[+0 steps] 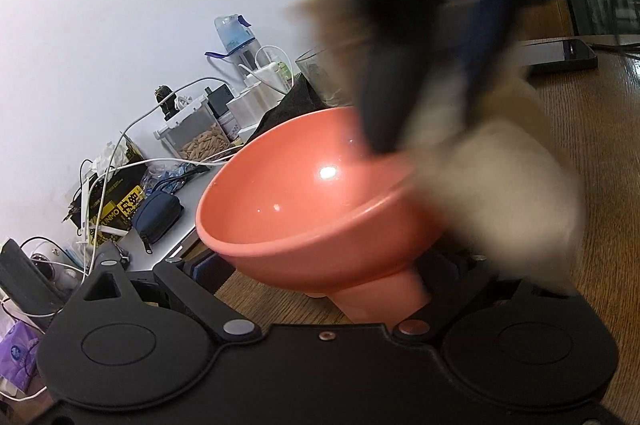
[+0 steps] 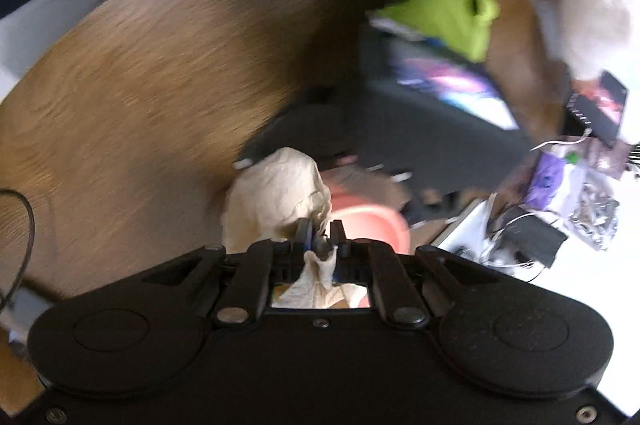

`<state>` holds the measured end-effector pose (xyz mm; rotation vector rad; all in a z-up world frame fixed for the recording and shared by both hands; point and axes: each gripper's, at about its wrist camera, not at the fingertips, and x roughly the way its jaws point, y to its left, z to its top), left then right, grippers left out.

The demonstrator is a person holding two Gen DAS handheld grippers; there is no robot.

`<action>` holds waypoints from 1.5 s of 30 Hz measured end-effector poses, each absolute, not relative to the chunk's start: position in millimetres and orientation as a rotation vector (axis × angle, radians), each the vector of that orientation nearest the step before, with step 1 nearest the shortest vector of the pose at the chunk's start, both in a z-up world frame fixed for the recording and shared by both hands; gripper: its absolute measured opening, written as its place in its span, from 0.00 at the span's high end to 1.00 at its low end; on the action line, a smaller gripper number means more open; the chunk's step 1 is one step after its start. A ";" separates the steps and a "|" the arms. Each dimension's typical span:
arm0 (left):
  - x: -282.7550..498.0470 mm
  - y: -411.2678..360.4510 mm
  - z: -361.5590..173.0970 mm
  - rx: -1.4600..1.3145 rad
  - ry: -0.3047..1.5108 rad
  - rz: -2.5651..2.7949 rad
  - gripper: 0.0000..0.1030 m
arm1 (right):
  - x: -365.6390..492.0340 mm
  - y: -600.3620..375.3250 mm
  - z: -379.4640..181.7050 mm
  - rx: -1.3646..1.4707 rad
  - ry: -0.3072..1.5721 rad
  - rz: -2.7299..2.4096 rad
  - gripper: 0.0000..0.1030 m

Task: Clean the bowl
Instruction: 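Wipe the bowl interior and rim once more with the right gripper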

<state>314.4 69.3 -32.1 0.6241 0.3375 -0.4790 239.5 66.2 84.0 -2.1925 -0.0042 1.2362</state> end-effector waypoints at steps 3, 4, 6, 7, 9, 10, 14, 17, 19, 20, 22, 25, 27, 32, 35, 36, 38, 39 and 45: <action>309.6 67.1 -31.9 0.626 0.337 -0.479 0.07 | 260.3 76.1 84.6 -2.187 -0.068 1.191 0.91; 307.5 66.3 -31.8 0.625 0.337 -0.479 0.07 | 265.3 78.2 84.2 -2.186 -0.080 1.180 0.91; 303.3 64.4 -31.9 0.626 0.336 -0.478 0.07 | 284.1 83.7 81.3 -2.180 -0.111 1.137 0.91; 299.5 62.6 -32.1 0.631 0.333 -0.476 0.07 | 290.9 84.7 80.5 -2.178 -0.118 1.118 0.91; 295.6 60.9 -32.3 0.634 0.330 -0.475 0.07 | 304.7 85.6 76.8 -2.181 -0.122 1.086 0.91; 293.7 60.1 -32.1 0.631 0.332 -0.476 0.07 | 312.0 85.0 74.0 -2.185 -0.119 1.070 0.91; 285.8 56.6 -31.8 0.626 0.336 -0.478 0.07 | 340.5 68.6 64.5 -2.221 -0.060 1.001 0.91; 277.4 53.3 -31.2 0.623 0.338 -0.479 0.07 | 353.1 50.7 60.2 -2.236 -0.013 0.969 0.91; 272.7 52.0 -30.5 0.621 0.340 -0.480 0.07 | 360.0 37.9 57.6 -2.244 0.017 0.951 0.91; 271.0 52.0 -30.1 0.620 0.340 -0.481 0.07 | 362.2 31.2 56.7 -2.248 0.032 0.942 0.91; 267.2 51.1 -29.1 0.616 0.343 -0.483 0.07 | 353.9 32.5 53.4 -2.253 0.061 0.945 0.91; 261.8 49.2 -27.5 0.618 0.341 -0.482 0.07 | 338.4 25.6 51.5 -2.265 0.088 0.949 0.91; 256.3 47.6 -26.2 0.619 0.340 -0.482 0.07 | 324.2 16.4 48.0 -2.287 0.089 0.951 0.91; 253.1 49.6 -20.2 0.618 0.340 -0.483 0.07 | 284.2 16.4 44.4 -2.245 0.070 1.016 0.91; 249.4 48.6 -18.5 0.617 0.340 -0.483 0.07 | 277.0 32.4 42.5 -2.161 0.054 1.062 0.91; 247.5 48.0 -17.9 0.618 0.340 -0.483 0.07 | 272.4 31.2 44.5 -2.141 0.056 1.075 0.91; 242.5 46.0 -16.1 0.618 0.340 -0.483 0.07 | 264.9 33.5 45.7 -2.074 0.054 1.123 0.91; 240.8 45.4 -15.7 0.619 0.339 -0.482 0.07 | 263.5 34.7 45.2 -2.062 0.054 1.138 0.91; 235.5 42.5 -10.9 0.622 0.337 -0.482 0.07 | 266.0 48.0 47.2 -2.021 -0.012 1.166 0.91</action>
